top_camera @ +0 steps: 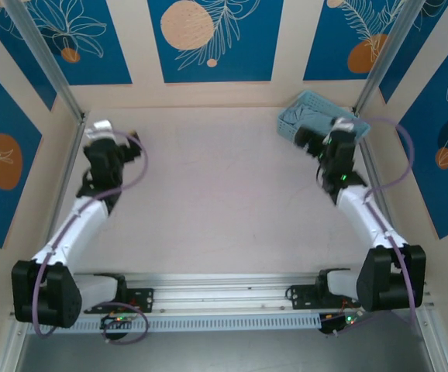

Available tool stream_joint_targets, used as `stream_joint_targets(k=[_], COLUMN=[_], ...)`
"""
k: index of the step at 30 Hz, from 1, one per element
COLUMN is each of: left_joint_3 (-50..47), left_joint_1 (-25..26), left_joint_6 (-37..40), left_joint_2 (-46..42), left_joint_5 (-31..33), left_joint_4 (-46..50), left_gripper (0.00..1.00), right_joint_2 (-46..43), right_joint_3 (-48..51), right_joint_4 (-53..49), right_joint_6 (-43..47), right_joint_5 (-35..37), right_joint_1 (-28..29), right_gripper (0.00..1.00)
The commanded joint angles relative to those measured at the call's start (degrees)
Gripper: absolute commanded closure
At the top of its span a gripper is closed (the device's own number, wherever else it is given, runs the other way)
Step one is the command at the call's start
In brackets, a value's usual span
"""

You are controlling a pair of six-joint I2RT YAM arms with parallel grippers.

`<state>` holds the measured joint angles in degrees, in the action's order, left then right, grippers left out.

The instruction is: Fold and stack the t-shirts

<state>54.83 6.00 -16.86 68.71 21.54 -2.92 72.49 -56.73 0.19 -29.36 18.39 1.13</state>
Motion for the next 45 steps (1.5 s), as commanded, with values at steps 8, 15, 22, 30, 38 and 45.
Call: stream_joint_targets(k=[8, 15, 22, 30, 38, 45], left_joint_3=[23.25, 30.25, 29.75, 28.84, 29.38, 26.94], left_joint_1=[1.38, 9.64, 13.49, 13.61, 13.65, 13.6], left_joint_6=[-18.45, -20.88, -22.08, -20.87, -19.73, -19.69], left_joint_2=[19.5, 25.44, 25.04, 22.35, 20.84, 18.95], left_joint_5=[-30.83, -38.87, -39.47, -39.14, -38.85, -38.04], left_joint_4=[24.19, 22.27, 20.75, 23.18, 25.75, 25.63], left_gripper=[0.0, 0.1, 0.18, 0.27, 0.33, 0.35], right_joint_2=[30.73, 49.14, 62.42, 71.57, 64.58, 50.24], right_joint_3=[-41.82, -56.37, -67.54, -75.49, -69.56, -65.22], right_joint_4=[-41.64, -41.53, -39.56, -40.74, -35.81, -31.47], right_joint_6=[-10.46, -11.03, -14.03, -19.24, -18.55, -14.12], right_joint_5=[-10.01, -18.4, -22.98, -24.44, -18.78, -17.23], right_joint_1=[-6.83, -11.2, -12.02, -11.59, -10.1, -9.24], right_gripper=[0.16, 0.3, 0.39, 0.6, 1.0, 1.0])
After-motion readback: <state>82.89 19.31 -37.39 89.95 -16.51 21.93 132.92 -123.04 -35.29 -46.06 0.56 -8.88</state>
